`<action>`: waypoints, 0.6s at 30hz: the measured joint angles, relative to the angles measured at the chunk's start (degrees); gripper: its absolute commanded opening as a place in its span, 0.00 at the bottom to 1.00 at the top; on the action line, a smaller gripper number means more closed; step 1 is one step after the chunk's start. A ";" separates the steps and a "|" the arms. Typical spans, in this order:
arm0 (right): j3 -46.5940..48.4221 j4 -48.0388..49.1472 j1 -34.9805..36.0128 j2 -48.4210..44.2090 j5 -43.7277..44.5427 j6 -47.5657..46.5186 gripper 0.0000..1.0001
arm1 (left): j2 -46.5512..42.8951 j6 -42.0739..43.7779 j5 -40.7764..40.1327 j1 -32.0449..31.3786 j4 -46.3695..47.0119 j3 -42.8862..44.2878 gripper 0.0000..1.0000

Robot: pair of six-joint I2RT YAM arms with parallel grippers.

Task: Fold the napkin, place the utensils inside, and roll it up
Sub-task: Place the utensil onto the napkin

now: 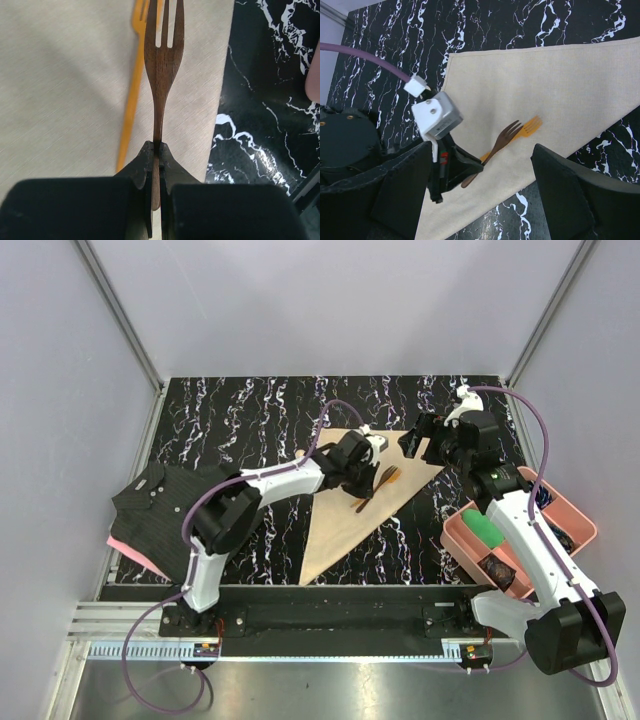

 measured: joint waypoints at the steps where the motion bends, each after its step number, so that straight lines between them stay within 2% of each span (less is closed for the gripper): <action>1: 0.00 0.00 0.00 0.00 -0.02 0.02 0.89 | 0.96 -0.35 0.22 -0.24 0.42 0.72 0.00; 18: -0.02 0.00 0.00 -0.02 -0.07 0.02 0.89 | 8.33 -4.00 0.68 -0.35 2.56 5.14 0.00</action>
